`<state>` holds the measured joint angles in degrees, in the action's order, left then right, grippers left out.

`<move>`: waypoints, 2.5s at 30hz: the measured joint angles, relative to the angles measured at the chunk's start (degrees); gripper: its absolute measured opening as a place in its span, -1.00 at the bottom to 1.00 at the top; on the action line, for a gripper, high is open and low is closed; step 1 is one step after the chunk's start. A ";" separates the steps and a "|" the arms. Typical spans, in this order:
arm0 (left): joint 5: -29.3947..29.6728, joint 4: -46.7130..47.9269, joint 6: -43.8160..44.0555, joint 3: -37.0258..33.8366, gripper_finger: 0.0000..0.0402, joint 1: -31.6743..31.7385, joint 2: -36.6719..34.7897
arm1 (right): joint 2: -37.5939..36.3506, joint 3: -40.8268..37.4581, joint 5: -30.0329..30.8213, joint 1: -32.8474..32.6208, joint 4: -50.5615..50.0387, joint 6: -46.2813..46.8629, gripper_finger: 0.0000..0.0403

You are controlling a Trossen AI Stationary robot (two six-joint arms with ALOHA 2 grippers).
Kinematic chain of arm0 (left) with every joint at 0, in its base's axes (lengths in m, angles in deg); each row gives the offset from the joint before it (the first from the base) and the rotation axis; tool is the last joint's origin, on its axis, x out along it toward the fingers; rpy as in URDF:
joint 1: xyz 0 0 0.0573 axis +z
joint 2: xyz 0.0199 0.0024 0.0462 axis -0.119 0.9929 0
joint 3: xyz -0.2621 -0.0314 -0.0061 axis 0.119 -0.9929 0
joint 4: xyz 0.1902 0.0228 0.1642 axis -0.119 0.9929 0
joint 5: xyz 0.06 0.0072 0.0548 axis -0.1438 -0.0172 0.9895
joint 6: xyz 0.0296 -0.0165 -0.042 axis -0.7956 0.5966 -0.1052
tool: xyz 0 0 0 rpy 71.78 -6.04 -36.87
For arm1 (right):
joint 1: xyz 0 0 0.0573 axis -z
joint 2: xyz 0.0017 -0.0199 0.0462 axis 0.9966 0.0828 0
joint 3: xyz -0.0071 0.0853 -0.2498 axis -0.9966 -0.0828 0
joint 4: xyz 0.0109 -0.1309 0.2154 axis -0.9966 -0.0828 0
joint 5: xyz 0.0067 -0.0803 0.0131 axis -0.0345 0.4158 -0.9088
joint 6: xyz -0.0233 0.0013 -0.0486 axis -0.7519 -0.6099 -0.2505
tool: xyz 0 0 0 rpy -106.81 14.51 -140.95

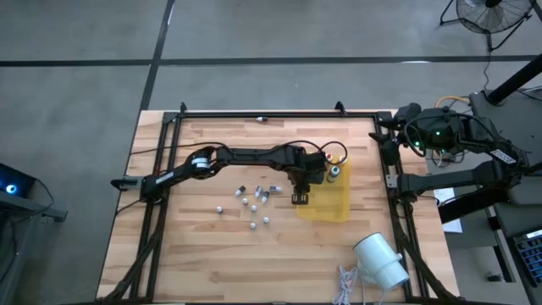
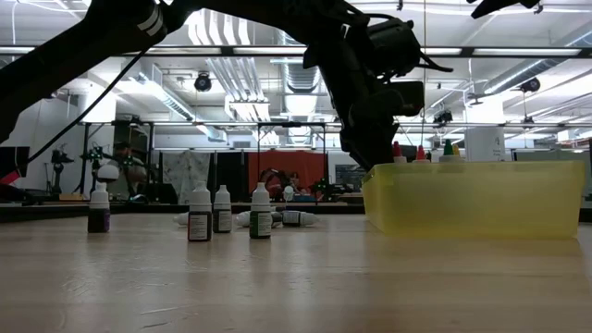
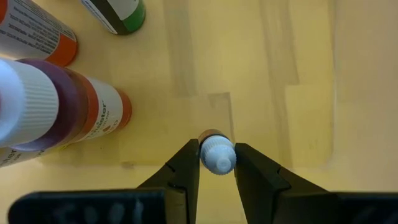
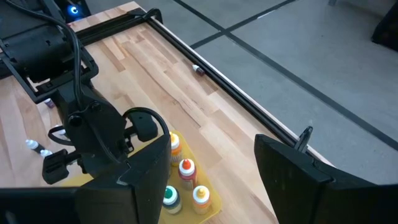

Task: Pick & Place food coloring
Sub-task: Put the top small red food coloring bottle into the yellow bin

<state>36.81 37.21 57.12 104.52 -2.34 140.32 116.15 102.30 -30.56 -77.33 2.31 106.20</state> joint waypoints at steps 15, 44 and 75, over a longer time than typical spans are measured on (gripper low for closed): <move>-0.59 0.00 0.84 -0.01 -0.64 0.00 0.00 | -0.02 -0.02 0.00 0.00 0.00 0.42 0.10; -1.34 0.00 1.43 0.00 -0.64 0.02 0.00 | -0.04 -0.02 -0.02 -0.02 0.00 0.44 0.10; -1.42 0.85 1.50 -0.01 -0.64 0.39 0.00 | 0.00 -0.02 -0.02 0.00 0.00 0.42 0.10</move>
<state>35.39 38.06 58.63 104.51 -1.95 140.32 116.15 102.28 -30.58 -77.33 2.31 106.61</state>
